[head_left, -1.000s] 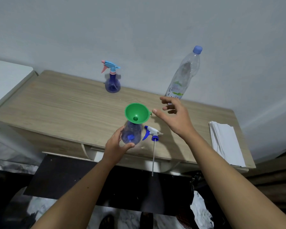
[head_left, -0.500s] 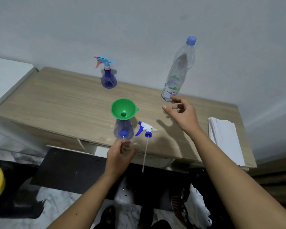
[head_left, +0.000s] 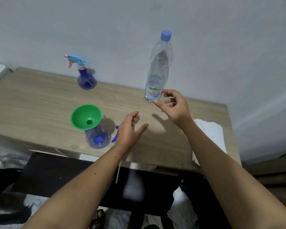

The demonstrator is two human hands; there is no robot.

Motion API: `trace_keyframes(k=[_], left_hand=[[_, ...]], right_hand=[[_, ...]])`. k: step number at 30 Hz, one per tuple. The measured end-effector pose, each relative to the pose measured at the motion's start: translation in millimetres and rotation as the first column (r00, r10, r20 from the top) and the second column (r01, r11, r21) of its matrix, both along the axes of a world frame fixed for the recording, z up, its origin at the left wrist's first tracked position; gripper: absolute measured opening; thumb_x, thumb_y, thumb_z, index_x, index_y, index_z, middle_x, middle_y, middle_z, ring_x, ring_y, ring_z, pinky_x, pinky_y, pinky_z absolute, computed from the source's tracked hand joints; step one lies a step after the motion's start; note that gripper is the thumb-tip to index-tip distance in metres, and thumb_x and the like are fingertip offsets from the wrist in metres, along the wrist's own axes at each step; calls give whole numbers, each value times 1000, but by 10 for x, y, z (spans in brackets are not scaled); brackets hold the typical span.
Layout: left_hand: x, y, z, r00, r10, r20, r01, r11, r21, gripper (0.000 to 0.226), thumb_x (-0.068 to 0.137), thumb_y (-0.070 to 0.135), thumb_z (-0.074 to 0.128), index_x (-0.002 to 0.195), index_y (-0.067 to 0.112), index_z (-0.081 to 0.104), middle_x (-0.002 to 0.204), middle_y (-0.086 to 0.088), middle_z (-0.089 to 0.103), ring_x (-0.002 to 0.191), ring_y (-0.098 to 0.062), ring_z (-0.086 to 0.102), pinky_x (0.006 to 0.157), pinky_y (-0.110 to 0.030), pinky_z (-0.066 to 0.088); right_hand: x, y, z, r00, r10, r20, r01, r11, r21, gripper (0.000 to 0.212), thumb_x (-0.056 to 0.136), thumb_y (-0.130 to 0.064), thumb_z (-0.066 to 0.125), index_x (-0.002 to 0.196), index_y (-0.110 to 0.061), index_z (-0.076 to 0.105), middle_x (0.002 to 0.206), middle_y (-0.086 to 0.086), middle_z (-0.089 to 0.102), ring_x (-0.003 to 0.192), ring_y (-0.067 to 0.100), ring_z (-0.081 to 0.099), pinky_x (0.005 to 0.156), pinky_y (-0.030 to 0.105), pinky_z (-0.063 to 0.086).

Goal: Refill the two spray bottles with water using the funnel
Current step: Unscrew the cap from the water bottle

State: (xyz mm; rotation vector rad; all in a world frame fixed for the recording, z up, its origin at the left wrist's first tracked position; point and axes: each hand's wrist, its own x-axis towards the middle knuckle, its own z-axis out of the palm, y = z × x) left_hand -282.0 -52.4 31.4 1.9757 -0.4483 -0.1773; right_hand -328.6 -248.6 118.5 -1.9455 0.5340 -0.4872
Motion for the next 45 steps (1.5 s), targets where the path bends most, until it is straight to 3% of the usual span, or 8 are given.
trace_keyframes(k=[4,7,14,19,24,32,41,45], left_hand=[[294,-372,64,999,29,21,-29,1000,8,75,84,42,88,146,17,55,139,1,64,122,-9,62,105,-38,53],[562,-625,82,998,61,14,-61,998,1,87,81,45,89,151,15,48,147,-1,55,128,-12,57,110,-39,50],[1137,-1133,256,994,87,-59,-93,990,-110,114,76,44,94,165,15,28,166,-2,38,146,-11,42,116,-27,38],[1387,-1319,279,997,-14,-81,3,991,-132,105,68,58,85,157,22,43,154,2,56,141,-14,54,115,-44,49],[1343,-1281,270,993,-24,-112,5,986,-167,102,64,58,87,153,25,47,148,3,61,133,-15,61,108,-46,55],[774,-980,384,986,-85,-142,58,981,-185,100,67,59,88,153,29,45,145,4,62,130,-15,63,107,-47,56],[-128,-236,313,967,-211,-145,196,974,-112,97,60,59,91,143,28,51,132,4,69,119,-16,69,101,-48,59],[-400,34,270,957,-258,-133,243,963,-117,93,61,56,90,142,29,52,133,7,68,121,-13,67,101,-47,59]], right_hand=[[236,-254,-10,999,30,29,-29,999,-32,65,75,-46,92,130,-23,66,120,-2,62,83,0,58,79,21,51],[481,-386,-3,998,34,56,-31,997,-67,74,75,-44,93,137,-23,59,127,-2,57,92,4,58,77,13,47],[1065,-528,153,985,-35,167,50,995,-89,94,67,-51,92,141,-21,42,140,0,44,119,14,57,101,37,54],[1276,-594,192,981,-37,193,50,997,-63,90,73,-42,92,145,-22,41,139,-4,51,122,10,57,104,34,54],[1215,-540,214,979,-53,199,64,997,-45,88,72,-35,93,143,-17,44,135,0,55,118,12,61,99,33,56],[570,-178,437,977,-97,187,101,995,-10,87,70,-30,95,141,-22,45,130,-1,58,116,14,63,98,38,59],[-549,589,493,977,-192,93,191,981,11,89,70,-28,97,141,-25,44,127,-8,58,111,5,63,91,24,56],[-935,875,436,973,-213,85,209,976,52,89,67,-33,97,137,-29,43,124,-15,58,111,5,64,96,36,60]])
